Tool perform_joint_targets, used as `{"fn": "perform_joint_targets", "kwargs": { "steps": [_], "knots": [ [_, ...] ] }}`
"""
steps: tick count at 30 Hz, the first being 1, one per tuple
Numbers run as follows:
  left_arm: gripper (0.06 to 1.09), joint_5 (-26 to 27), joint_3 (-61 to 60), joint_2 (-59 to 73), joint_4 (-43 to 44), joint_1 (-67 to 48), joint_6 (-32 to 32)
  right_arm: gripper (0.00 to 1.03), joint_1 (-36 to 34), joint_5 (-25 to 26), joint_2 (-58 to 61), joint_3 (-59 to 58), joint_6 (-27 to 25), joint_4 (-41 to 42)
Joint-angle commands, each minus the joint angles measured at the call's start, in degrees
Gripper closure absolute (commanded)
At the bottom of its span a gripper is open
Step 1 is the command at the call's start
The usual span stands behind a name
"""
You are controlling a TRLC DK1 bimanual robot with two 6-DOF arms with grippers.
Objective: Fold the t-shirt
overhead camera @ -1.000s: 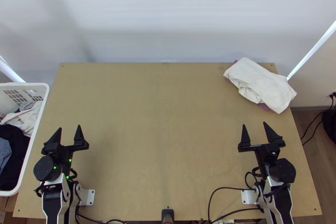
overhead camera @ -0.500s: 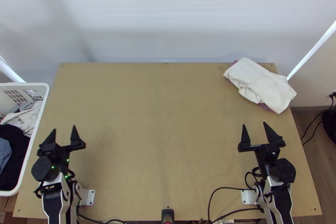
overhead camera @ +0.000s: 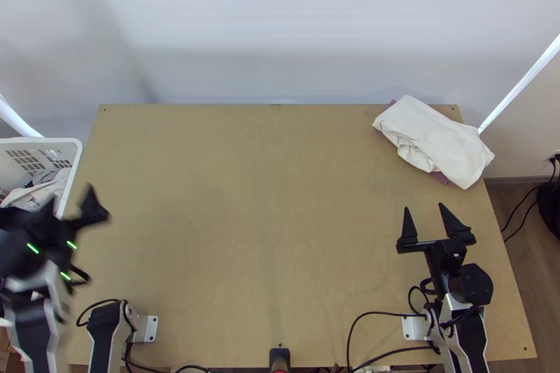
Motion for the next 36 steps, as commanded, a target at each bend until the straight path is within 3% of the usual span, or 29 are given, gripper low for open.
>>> {"fn": "perform_joint_targets", "kwargs": {
  "steps": [1,9,19,27,36],
  "knots": [
    [0.10,-0.2,11.5,10.2,-4.9,5.1,-3.0,0.05,-0.3,0.4,2.5,-0.2,-0.9,-1.2],
    [0.10,0.2,26.0,34.5,-9.3,24.8,5.8,0.05,-0.3,0.4,2.5,-0.2,-1.0,-1.2],
    [0.10,0.2,37.4,68.0,-8.6,44.3,23.4,0.05,-0.3,0.4,2.5,-0.2,-0.9,-1.2],
    [0.11,0.1,49.6,91.3,-6.3,50.3,28.9,0.05,-0.3,0.4,2.5,-0.2,-0.9,-1.2],
    [0.11,-0.4,61.8,108.2,-5.2,53.0,32.0,0.05,-0.3,0.4,2.5,-0.2,-0.9,-1.2]
  ]
}}
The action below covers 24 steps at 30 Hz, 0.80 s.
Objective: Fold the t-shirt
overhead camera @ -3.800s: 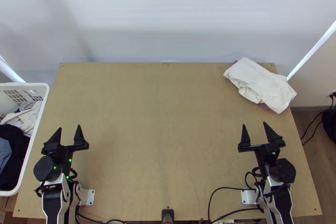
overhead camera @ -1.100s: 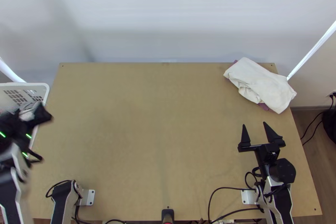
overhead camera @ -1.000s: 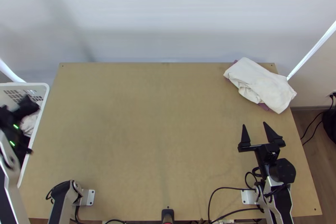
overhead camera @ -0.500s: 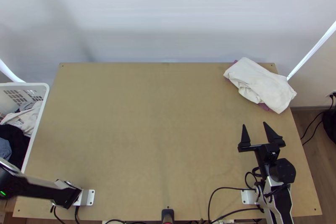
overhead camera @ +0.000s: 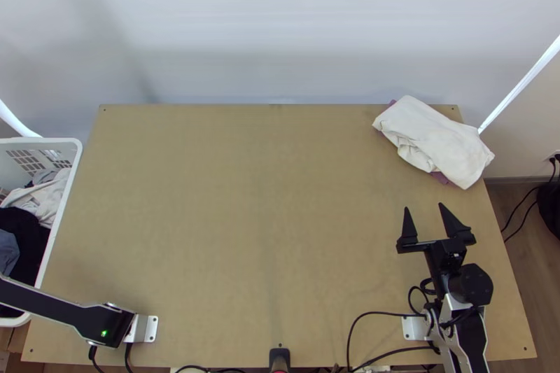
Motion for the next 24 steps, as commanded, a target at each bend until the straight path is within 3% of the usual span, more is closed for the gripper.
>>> {"fn": "perform_joint_targets", "kwargs": {
  "steps": [1,3,6,8,9,13,24],
  "knots": [
    [0.15,-0.4,5.1,5.6,0.1,1.3,2.4,0.05,-0.3,0.4,2.5,-0.2,-1.0,-1.2],
    [0.33,-0.4,6.9,7.7,0.1,1.7,3.0,0.05,-0.3,0.4,2.5,-0.2,-1.0,-1.2],
    [0.77,-3.2,9.6,11.2,0.1,2.0,4.8,0.05,-0.3,0.4,2.5,-0.2,-1.0,-1.2],
    [0.91,-3.6,10.3,12.5,0.2,2.0,6.8,0.05,-0.3,0.4,2.5,-0.2,-1.0,-1.2],
    [1.05,-3.5,10.6,12.5,0.1,2.2,7.5,0.05,-0.3,0.3,2.5,-0.2,-1.0,-1.2],
    [1.05,0.6,10.7,7.9,-0.2,2.6,6.4,0.05,-0.3,0.4,2.5,-0.2,-1.0,-1.2],
    [1.05,13.4,11.1,-22.2,-6.9,-2.4,-6.0,0.05,-0.3,0.3,2.5,-0.2,-1.0,-1.2]
  ]
}}
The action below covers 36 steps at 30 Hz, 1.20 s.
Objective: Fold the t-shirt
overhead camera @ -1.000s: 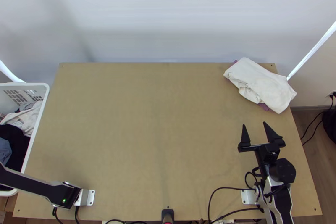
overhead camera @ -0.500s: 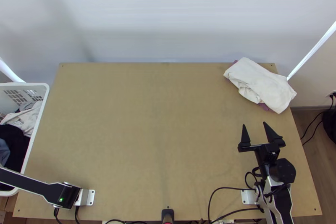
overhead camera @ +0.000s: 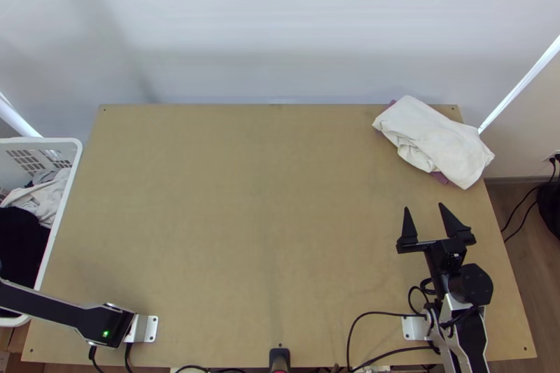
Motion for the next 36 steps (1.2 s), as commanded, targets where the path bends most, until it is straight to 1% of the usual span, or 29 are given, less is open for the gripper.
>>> {"fn": "perform_joint_targets", "kwargs": {
  "steps": [1,5,10,12,15,16,19,21,24,25,26,29,31,35,36],
  "knots": [
    [1.05,4.5,2.0,-13.1,-3.3,-3.2,-3.5,0.05,-0.3,0.4,2.5,-0.2,-1.0,-1.3],
    [1.05,7.5,2.1,-22.2,-8.8,-7.4,-4.8,0.05,-0.3,0.4,2.5,-0.2,-1.0,-1.3],
    [1.05,7.6,0.5,-31.7,-15.9,-17.3,-7.2,0.05,-0.3,0.4,2.5,-0.2,-1.0,-1.3],
    [1.05,7.6,-2.8,-35.9,-18.1,-22.2,-7.9,0.05,-0.3,0.4,2.5,-0.2,-1.0,-1.3],
    [1.05,6.4,-11.9,-44.0,-17.7,-32.1,-9.1,0.05,-0.3,0.4,2.5,-0.2,-1.0,-1.3],
    [1.05,5.0,-15.2,-46.4,-17.3,-36.0,-9.8,0.05,-0.3,0.4,2.5,-0.2,-1.0,-1.3],
    [1.05,-2.8,-25.1,-53.0,-15.4,-51.1,-12.6,0.05,-0.3,0.4,2.5,-0.2,-1.0,-1.3],
    [1.05,-6.5,-31.5,-56.5,-14.7,-61.7,-14.4,0.05,-0.3,0.4,2.5,-0.2,-1.0,-1.3],
    [1.05,-15.5,-39.5,-59.1,-13.1,-78.7,-20.0,0.05,-0.3,0.4,2.5,-0.2,-1.0,-1.3],
    [1.05,-19.0,-41.6,-59.4,-12.5,-84.5,-22.4,0.05,-0.3,0.4,2.5,-0.2,-1.0,-1.3],
    [1.05,-21.5,-43.5,-59.5,-11.5,-90.0,-25.0,0.05,-0.3,0.3,2.5,-0.2,-1.0,-1.3],
    [1.05,-24.8,-48.1,-58.4,-8.8,-104.5,-31.1,0.05,-0.3,0.4,2.5,-0.2,-1.0,-1.3],
    [1.05,-25.8,-50.4,-56.0,-5.8,-111.7,-33.6,0.05,-0.3,0.4,2.5,-0.2,-1.0,-1.3],
    [1.04,-25.8,-49.5,-47.7,-1.8,-119.7,-39.1,0.05,-0.3,0.4,2.5,-0.2,-1.0,-1.3],
    [0.97,-25.7,-48.5,-45.6,-1.1,-121.4,-39.9,0.05,-0.3,0.4,2.5,-0.2,-1.0,-1.3]
  ]
}}
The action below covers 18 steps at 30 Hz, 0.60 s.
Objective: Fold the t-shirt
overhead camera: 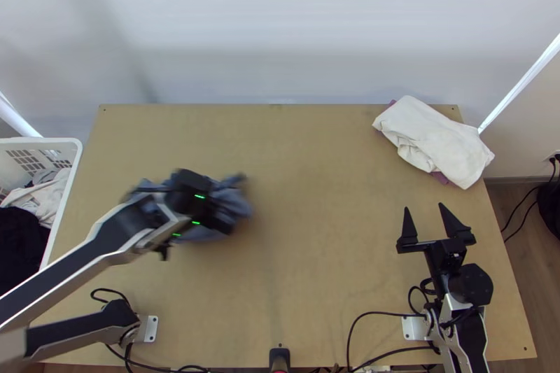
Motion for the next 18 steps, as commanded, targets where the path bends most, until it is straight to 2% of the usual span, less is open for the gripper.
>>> {"fn": "perform_joint_targets", "kwargs": {
  "steps": [1,3,4,6,10,15,18],
  "knots": [
    [0.78,-0.5,2.3,7.0,2.9,-5.2,-5.0,0.05,-0.3,0.4,2.5,-0.2,-1.0,-1.3],
    [0.29,-0.3,6.6,11.3,2.2,-8.3,-5.6,0.05,-0.3,0.4,2.5,-0.2,-1.0,-1.3],
    [0.09,-0.7,8.8,12.7,2.1,-9.2,-5.9,0.05,-0.3,0.4,2.5,-0.2,-1.0,-1.3],
    [0.10,-2.6,12.2,13.4,3.1,-11.0,-6.0,0.05,-0.3,0.4,2.5,-0.2,-1.0,-1.3],
    [0.10,-2.0,18.0,11.5,4.7,-9.9,-5.8,0.05,-0.3,0.4,2.5,-0.2,-1.0,-1.3],
    [0.10,0.7,21.6,7.9,-3.1,-2.5,-2.8,0.05,-0.3,0.4,2.5,-0.2,-1.0,-1.3],
    [0.10,0.7,19.0,5.4,-5.3,4.5,2.3,0.05,-0.3,0.4,2.5,-0.2,-1.0,-1.3]
  ]
}}
